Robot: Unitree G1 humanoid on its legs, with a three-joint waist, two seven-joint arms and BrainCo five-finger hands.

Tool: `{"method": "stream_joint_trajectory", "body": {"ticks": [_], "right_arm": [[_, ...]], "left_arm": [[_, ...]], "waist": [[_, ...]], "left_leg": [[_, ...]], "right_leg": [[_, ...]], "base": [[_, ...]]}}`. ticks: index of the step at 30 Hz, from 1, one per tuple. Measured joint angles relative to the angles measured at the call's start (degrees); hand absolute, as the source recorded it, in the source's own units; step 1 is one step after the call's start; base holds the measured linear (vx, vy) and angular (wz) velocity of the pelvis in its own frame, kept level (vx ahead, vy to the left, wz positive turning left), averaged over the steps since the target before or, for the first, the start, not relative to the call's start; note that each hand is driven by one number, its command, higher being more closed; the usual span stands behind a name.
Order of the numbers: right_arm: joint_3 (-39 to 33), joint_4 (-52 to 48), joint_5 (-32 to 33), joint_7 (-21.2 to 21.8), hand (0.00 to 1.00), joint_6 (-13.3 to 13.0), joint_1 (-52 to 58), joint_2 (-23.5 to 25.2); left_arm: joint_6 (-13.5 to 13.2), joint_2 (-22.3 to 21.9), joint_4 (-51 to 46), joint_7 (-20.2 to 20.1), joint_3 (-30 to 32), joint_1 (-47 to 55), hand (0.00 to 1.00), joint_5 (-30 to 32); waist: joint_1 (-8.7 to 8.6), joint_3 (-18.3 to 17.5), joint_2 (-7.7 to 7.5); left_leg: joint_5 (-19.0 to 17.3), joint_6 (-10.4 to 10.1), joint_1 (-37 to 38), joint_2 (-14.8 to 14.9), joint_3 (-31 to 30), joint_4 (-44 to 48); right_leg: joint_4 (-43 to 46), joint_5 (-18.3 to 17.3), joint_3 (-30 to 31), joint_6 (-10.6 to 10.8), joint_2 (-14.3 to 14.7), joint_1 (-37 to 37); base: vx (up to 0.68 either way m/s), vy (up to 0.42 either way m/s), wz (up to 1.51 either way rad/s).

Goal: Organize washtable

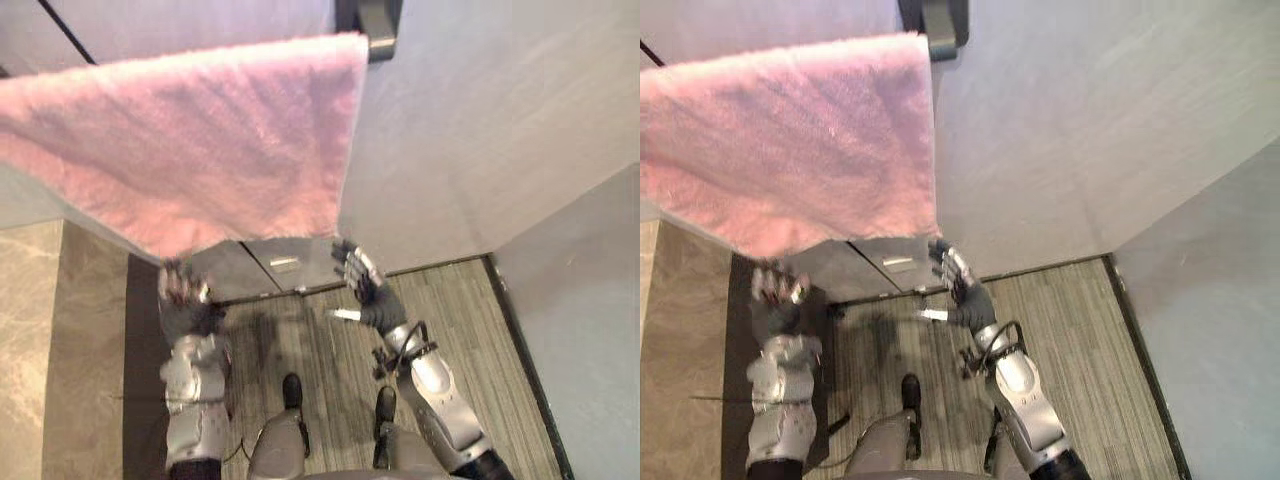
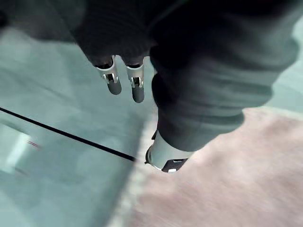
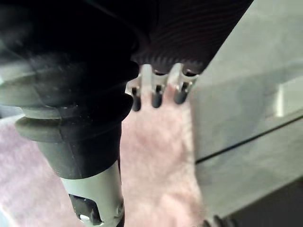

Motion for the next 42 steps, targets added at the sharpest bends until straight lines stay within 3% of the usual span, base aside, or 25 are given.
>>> {"method": "stream_joint_trajectory", "body": {"ticks": [5, 8, 10, 11, 12, 13, 14, 16, 17, 20, 24, 26, 27, 28, 29, 30, 33, 34, 35, 36, 37, 38, 39, 41, 42], "right_arm": [[-5.2, 16.6, -16.0, -0.7, 0.00, 0.7, 1.2, -1.0], [-15.0, 29.0, -26.7, -7.0, 0.00, 3.0, 1.8, -1.0], [-19.8, 36.3, -32.1, -9.4, 0.00, 4.1, 2.9, -1.3], [-23.7, 40.4, -34.4, -10.5, 0.00, 4.7, 4.2, -0.4], [-27.4, 44.5, -35.7, -11.5, 0.00, 5.4, 5.3, -0.2], [-29.3, 46.8, -35.8, -11.8, 0.00, 5.4, 6.2, -0.3], [-32.9, 51.1, -35.7, -12.6, 0.00, 5.8, 7.6, -0.3], [-37.3, 56.2, -35.5, -13.1, 0.00, 7.0, 8.2, -0.4], [-38.6, 58.8, -35.1, -12.9, 0.00, 8.1, 8.0, -0.3], [-39.7, 59.6, -32.7, -13.0, 0.00, 8.5, 8.4, 1.7], [-40.4, 57.4, -28.4, -13.1, 0.00, 9.3, 7.8, 2.5], [-40.1, 55.9, -27.1, -13.3, 0.00, 9.5, 7.8, 2.5], [-38.8, 55.0, -26.3, -13.8, 0.00, 9.4, 7.7, 1.9], [-38.5, 54.6, -26.2, -14.0, 0.00, 9.8, 6.5, 1.0], [-38.3, 53.7, -26.2, -13.8, 0.00, 9.9, 6.4, 0.8], [-38.1, 52.8, -26.2, -13.7, 0.00, 9.9, 7.8, 1.0], [-38.1, 52.5, -26.2, -13.7, 0.00, 9.9, 9.2, 1.3], [-38.2, 53.0, -26.2, -13.7, 0.00, 9.8, 9.3, 1.4], [-38.3, 54.7, -26.2, -13.3, 0.00, 9.8, 9.7, 2.1], [-38.4, 55.2, -26.2, -13.0, 0.00, 9.8, 9.6, 0.9], [-38.4, 55.6, -26.2, -13.0, 0.00, 9.8, 9.8, 0.1], [-38.3, 56.5, -26.2, -12.9, 0.00, 9.8, 9.2, -0.5], [-37.8, 56.7, -26.2, -12.9, 0.00, 9.7, 7.8, -0.8], [-36.4, 57.6, -26.1, -12.9, 0.00, 9.5, 5.2, -0.9], [-35.0, 57.7, -26.2, -12.8, 0.00, 8.3, 2.4, -1.1]], "left_arm": [[1.0, -2.2, 19.2, -0.4, 4.9, 2.6, 0.00, 5.4], [1.7, -4.0, 28.4, 0.8, 7.4, 3.2, 0.00, 5.4], [2.5, -4.0, 31.7, 0.9, 7.5, 5.5, 0.00, 6.3], [2.8, -4.4, 32.0, 0.9, 9.2, 5.8, 0.00, 6.8], [3.0, -4.5, 32.8, 0.8, 10.4, 6.2, 0.00, 7.4], [3.1, -4.5, 33.4, 0.7, 10.8, 6.4, 0.00, 8.1], [3.1, -4.7, 34.9, 0.6, 11.2, 6.4, 0.00, 9.1], [3.2, -5.0, 36.4, 0.4, 11.0, 6.4, 0.00, 9.9], [3.2, -5.3, 36.6, 0.3, 10.7, 6.0, 0.00, 10.3], [3.2, -4.1, 36.5, 0.3, 7.9, 5.3, 0.00, 11.2], [3.3, -3.0, 35.1, -1.0, -0.3, 1.7, 0.00, 14.8], [3.3, -2.7, 33.9, -2.1, -3.3, 0.3, 0.00, 17.4], [3.6, -3.2, 33.4, -2.3, -4.5, -0.5, 0.00, 18.2], [3.6, -3.9, 32.9, -2.4, -4.4, -0.2, 0.00, 18.5], [3.7, -3.9, 32.8, -2.4, -4.3, 0.1, 0.00, 18.8], [4.4, -3.2, 33.0, -2.3, -4.5, 0.8, 0.00, 19.2], [4.4, -1.2, 33.4, -2.7, -4.0, 2.1, 0.00, 20.2], [4.5, -0.8, 33.7, -2.7, -3.6, 2.2, 0.00, 20.3], [4.5, 0.1, 35.1, -2.6, -2.1, 1.9, 0.00, 20.6], [5.1, -0.6, 37.5, -2.6, -1.3, 2.1, 0.00, 20.9], [5.5, -1.4, 38.0, -2.5, -1.0, 2.1, 0.00, 20.4], [5.4, -2.1, 37.9, -1.9, -1.0, 2.9, 0.00, 20.4], [5.3, -1.9, 37.9, -1.8, -1.2, 2.5, 0.00, 20.4], [5.3, -1.3, 38.3, -1.3, -1.3, 1.8, 0.00, 20.2], [5.3, -1.7, 38.9, -0.3, -2.2, 1.0, 0.00, 20.3]], "waist": [[0.15, -0.6, -0.32], [-0.26, -1.2, -0.63], [-1.18, -3.4, -1.33], [-1.42, -3.9, -1.54], [-1.55, -3.9, -1.70], [-1.63, -4.1, -2.08], [-1.87, -5.7, -1.23], [-3.22, -6.9, 0.35], [-4.49, -7.5, 0.67], [-5.85, -8.2, -0.44], [-6.03, -6.4, 0.51], [-6.18, -5.4, 0.22], [-5.63, -5.0, 0.51], [-4.28, -4.3, 1.74], [-4.50, -3.8, 1.84], [-4.63, -4.0, 1.72], [-4.46, -5.0, 0.44], [-4.44, -5.5, -0.27], [-4.37, -6.7, -1.67], [-4.25, -7.3, -0.03], [-4.04, -8.0, 1.34], [-3.01, -8.6, 2.29], [-2.65, -8.8, 1.82], [-2.18, -8.8, 1.47], [-1.22, -7.5, 3.80]], "left_leg": [[-0.7, -0.4, 0.3, 0.9, -3.8, 2.8], [0.5, -1.2, -1.9, 0.1, -6.9, 3.1], [3.6, -2.5, -2.7, -0.5, -8.7, 0.3], [1.0, -1.9, -3.5, 0.0, -9.5, 5.3], [-4.1, -0.4, -3.8, 1.9, -9.2, 16.8], [-5.7, -0.7, -3.5, 3.2, -9.3, 21.8], [-6.3, -1.4, -2.0, 5.5, -9.9, 27.8], [-3.6, -3.7, 1.7, 8.1, -12.5, 28.8], [-4.9, -5.5, 4.0, 6.6, -13.3, 23.6], [-6.4, -6.4, 6.3, 6.0, -11.0, 17.1], [-12.8, -6.4, 8.2, 5.3, -6.4, 14.4], [-14.8, -4.4, 8.6, 3.5, -4.0, 14.7], [-15.6, -2.4, 8.6, 3.0, -1.0, 14.2], [-15.7, -1.8, 8.5, 3.8, 1.9, 14.1], [-15.4, -1.5, 8.6, 4.0, 2.9, 14.9], [-14.7, -1.3, 8.6, 4.0, 2.8, 15.3], [-10.3, -1.5, 6.1, 2.2, 0.6, 13.1], [-9.1, -1.6, 5.2, 1.6, -0.1, 12.5], [-6.7, -2.6, 2.6, -0.2, -2.8, 12.2], [-4.9, -1.9, 1.4, -0.9, -6.6, 10.1], [-4.6, -1.4, 1.1, -2.2, -9.0, 9.3], [-2.1, 0.8, 1.0, -3.8, -11.3, 6.9], [0.1, -0.4, -1.1, -4.1, -11.3, 6.2], [3.3, -1.4, -4.2, -3.7, -11.8, 4.7], [6.9, -2.9, -6.9, -1.6, -14.4, 3.6]], "right_leg": [[5.2, -3.8, -2.6, -1.1, 0.3, 1.1], [13.7, -8.6, -5.5, -1.6, -1.5, -3.3], [14.2, -8.7, -7.4, -2.4, -3.3, -4.7], [13.9, -8.3, -8.7, -2.9, -3.8, -4.4], [14.8, -8.2, -9.2, -3.0, -4.2, -3.4], [15.0, -8.2, -9.2, -3.0, -4.3, -3.2], [15.4, -8.1, -9.2, -2.8, -4.3, -3.2], [16.5, -7.6, -9.2, -2.0, -4.1, -3.8], [16.2, -6.4, -8.7, -1.2, -4.1, -4.2], [11.2, -0.3, -7.2, -1.1, -4.4, -4.8], [11.2, 2.6, -4.7, 0.8, -4.9, -6.5], [10.6, 5.4, -3.9, 1.8, -6.3, -7.0], [8.6, 9.5, -2.2, 2.9, -6.6, -8.0], [8.9, 10.3, -1.9, 2.1, -6.1, -8.6], [21.6, 3.3, -1.9, -0.7, -6.9, -11.0], [36.0, -3.5, -1.0, -1.7, -7.6, -11.7], [51.2, -7.5, 3.9, 0.2, -10.2, -6.8], [50.9, -7.2, 5.1, 0.4, -10.8, -5.1], [46.1, -9.7, 6.4, 5.0, -10.5, -1.8], [42.0, -11.0, 6.5, 6.6, -7.9, -0.9], [39.3, -11.3, 6.9, 6.8, -7.0, 0.3], [34.1, -14.2, 8.6, 7.0, -5.8, 2.8], [31.4, -17.6, 10.0, 6.0, -6.1, 2.8], [26.8, -20.6, 8.8, 4.3, -5.5, 2.2], [22.5, -21.3, 5.9, 1.7, -2.3, 2.9]], "base": [[0.02, -0.070, 0.35], [-0.08, -0.048, 0.56], [-0.04, -0.060, 0.49], [0.04, -0.031, 0.32], [0.04, -0.025, 0.18], [0.01, 0.030, -0.05], [-0.02, 0.104, -0.04], [-0.04, 0.177, 0.02], [-0.10, 0.172, 0.10], [-0.17, 0.186, -0.17], [-0.27, 0.214, -0.25], [-0.35, 0.177, -0.26], [-0.43, 0.149, -0.71], [-0.52, 0.138, -0.94], [-0.46, 0.037, -0.72], [-0.32, 0.002, -0.28], [-0.25, -0.144, 0.26], [-0.21, -0.279, 0.70], [-0.21, -0.245, 0.85], [-0.18, -0.190, 0.87], [-0.12, 0.010, 0.66], [-0.12, 0.005, 0.56], [-0.16, -0.023, 0.52], [-0.34, -0.170, 0.33], [-0.43, -0.191, 0.45]]}}
